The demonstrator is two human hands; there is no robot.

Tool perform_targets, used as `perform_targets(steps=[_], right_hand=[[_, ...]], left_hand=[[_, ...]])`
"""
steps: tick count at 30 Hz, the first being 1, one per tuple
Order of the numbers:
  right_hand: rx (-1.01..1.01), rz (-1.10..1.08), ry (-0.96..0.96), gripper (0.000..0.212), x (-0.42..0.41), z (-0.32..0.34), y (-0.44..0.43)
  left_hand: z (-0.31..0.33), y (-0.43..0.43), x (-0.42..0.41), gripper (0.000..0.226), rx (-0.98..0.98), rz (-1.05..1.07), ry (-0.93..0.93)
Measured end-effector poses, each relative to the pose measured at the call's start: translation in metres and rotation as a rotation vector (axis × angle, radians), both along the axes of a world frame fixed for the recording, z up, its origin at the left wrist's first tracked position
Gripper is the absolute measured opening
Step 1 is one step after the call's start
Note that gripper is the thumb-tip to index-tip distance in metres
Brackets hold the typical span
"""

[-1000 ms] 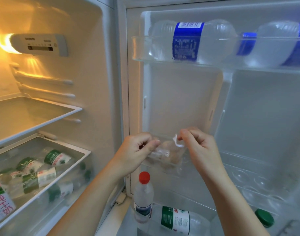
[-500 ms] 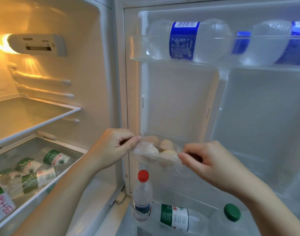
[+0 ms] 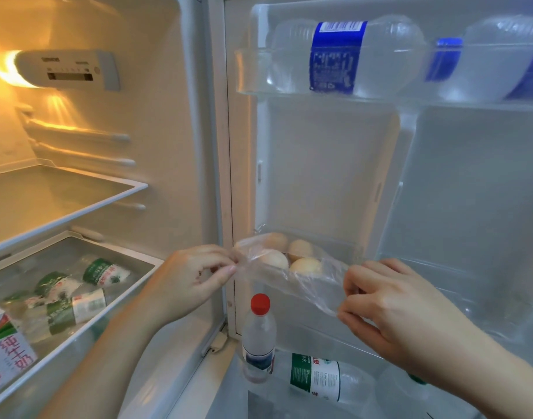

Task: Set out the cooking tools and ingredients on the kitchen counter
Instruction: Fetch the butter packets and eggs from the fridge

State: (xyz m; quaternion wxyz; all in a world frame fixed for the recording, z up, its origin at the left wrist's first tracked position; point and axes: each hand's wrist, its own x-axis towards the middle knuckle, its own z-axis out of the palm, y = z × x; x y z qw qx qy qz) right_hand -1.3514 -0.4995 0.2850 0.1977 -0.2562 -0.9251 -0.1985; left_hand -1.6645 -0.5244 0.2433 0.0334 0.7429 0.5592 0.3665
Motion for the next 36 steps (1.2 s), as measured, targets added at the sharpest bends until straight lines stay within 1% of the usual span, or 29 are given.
perform_targets(steps=[2,4,6,7,8,9,10,12,13,15,18,20,21,24,26,29,32,34,36], right_hand=[[-0.053,-0.035,0.017,0.035,0.004,0.002,-0.002],[-0.125,-0.072,0.062,0.033,0.007,0.006,-0.003],[-0.190,-0.067,0.154,0.028,0.006,0.012,-0.003],[-0.216,-0.056,0.206,0.025,0.004,0.015,-0.003],[-0.239,-0.043,0.245,0.023,0.001,0.019,-0.002],[-0.268,-0.033,0.263,0.020,-0.004,0.022,-0.001],[-0.300,-0.027,0.258,0.019,-0.011,0.024,0.000],[-0.363,-0.028,0.188,0.022,-0.024,0.027,0.002],[-0.385,-0.035,0.139,0.027,-0.031,0.027,0.002],[-0.392,-0.064,0.058,0.036,-0.039,0.026,0.003],[-0.325,-0.101,0.000,0.036,-0.042,0.031,0.000],[-0.317,-0.130,-0.040,0.033,-0.040,0.032,-0.001],[-0.315,-0.149,-0.052,0.032,-0.038,0.031,-0.001],[-0.242,-0.183,-0.093,0.035,-0.036,0.026,0.006],[-0.167,-0.221,-0.103,0.033,-0.034,0.022,0.012],[-0.126,-0.247,-0.083,0.036,-0.035,0.022,0.013],[-0.103,-0.270,-0.053,0.040,-0.035,0.024,0.015],[-0.133,-0.281,-0.065,0.044,-0.037,0.023,0.015],[-0.208,-0.269,-0.089,0.049,-0.037,0.020,0.015]], left_hand=[[0.000,0.000,0.002,0.029,-0.034,0.048,-0.224],[0.001,0.000,0.006,0.021,-0.013,0.132,-0.394],[0.008,-0.002,0.012,0.018,0.078,0.233,-0.478],[0.014,-0.004,0.017,0.015,0.155,0.274,-0.459],[0.022,-0.006,0.022,0.011,0.237,0.278,-0.389],[0.029,-0.008,0.029,0.008,0.295,0.231,-0.282],[0.038,-0.010,0.036,0.005,0.302,0.136,-0.160],[0.048,-0.008,0.051,0.017,0.180,-0.069,0.079],[0.049,-0.006,0.056,0.022,0.118,-0.123,0.188],[0.048,0.002,0.061,0.021,0.107,-0.144,0.360],[0.047,0.008,0.058,0.009,0.164,-0.130,0.445],[0.046,0.009,0.053,0.010,0.207,-0.108,0.496],[0.045,0.010,0.050,0.007,0.231,-0.075,0.538],[0.043,0.015,0.045,0.033,0.259,0.037,0.649],[0.044,0.018,0.046,0.040,0.270,0.068,0.698],[0.047,0.021,0.049,0.045,0.230,0.114,0.728],[0.055,0.023,0.050,0.042,0.171,0.133,0.762],[0.056,0.024,0.053,0.036,0.096,0.134,0.751],[0.057,0.027,0.053,0.033,0.036,0.148,0.756]])
